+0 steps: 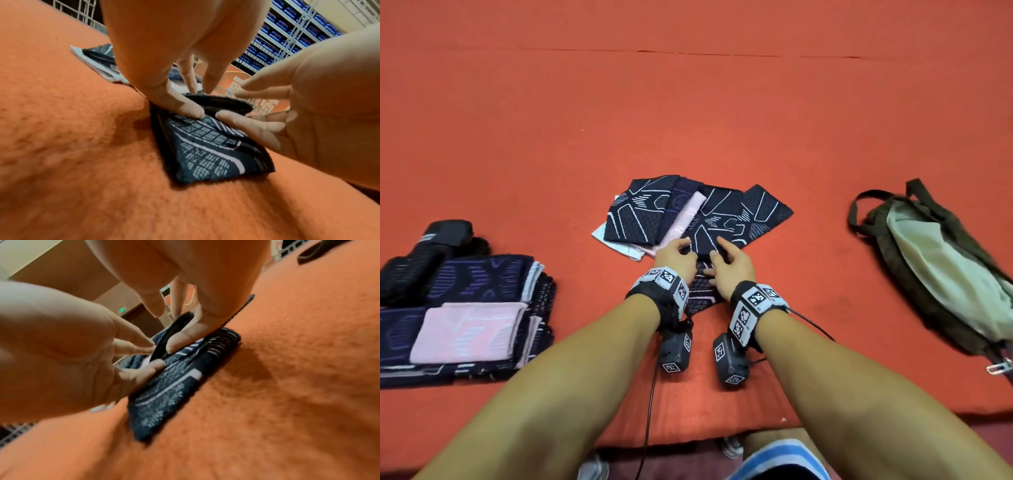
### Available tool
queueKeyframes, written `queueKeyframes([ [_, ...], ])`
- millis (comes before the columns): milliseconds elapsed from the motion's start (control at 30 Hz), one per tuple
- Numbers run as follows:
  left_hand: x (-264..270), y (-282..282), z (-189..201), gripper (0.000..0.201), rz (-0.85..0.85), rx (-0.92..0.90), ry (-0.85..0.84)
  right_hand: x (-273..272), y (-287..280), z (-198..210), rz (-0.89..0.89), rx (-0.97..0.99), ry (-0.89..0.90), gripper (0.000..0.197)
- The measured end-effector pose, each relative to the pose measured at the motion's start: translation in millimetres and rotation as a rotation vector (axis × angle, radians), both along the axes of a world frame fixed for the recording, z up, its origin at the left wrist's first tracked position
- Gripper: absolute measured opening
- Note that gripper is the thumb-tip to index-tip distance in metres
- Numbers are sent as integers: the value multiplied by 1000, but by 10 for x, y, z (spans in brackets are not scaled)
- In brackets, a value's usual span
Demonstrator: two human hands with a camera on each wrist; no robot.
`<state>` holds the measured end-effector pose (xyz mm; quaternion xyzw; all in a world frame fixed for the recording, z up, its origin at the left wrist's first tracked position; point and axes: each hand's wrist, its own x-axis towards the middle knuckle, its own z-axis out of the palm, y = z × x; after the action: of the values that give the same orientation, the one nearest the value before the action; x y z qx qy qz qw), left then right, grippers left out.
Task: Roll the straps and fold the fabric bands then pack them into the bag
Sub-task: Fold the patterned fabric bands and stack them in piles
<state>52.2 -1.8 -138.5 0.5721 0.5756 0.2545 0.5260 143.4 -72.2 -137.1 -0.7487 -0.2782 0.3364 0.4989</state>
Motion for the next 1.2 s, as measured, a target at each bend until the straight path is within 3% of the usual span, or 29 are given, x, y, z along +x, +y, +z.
queueKeyframes([
  [133,-53,-46,60,23,13,-62,-48,31,73,33,-118,33,76,34],
  [267,-172,-88,175,14,40,-105,-114,-49,-11,136,-133,31,80,13],
  [333,-263,-119,201,12,60,-119,-128,-144,-83,189,-116,25,145,11],
  [433,-430,-217,181,22,42,-35,-114,-287,-211,208,-55,-13,168,16],
  [567,-688,-374,237,32,0,72,-76,-470,-410,160,14,-7,103,3],
  [767,-1159,-577,297,29,-74,137,28,-777,-496,-5,38,68,-19,26],
  [900,-1511,-722,227,26,-56,176,45,-989,-500,-6,185,-2,-116,49],
  [1000,-1728,-779,211,21,-18,221,40,-1143,-446,9,268,-15,-125,51],
  [1200,-1910,-715,465,21,152,439,-28,-1273,-217,264,387,221,-125,60],
])
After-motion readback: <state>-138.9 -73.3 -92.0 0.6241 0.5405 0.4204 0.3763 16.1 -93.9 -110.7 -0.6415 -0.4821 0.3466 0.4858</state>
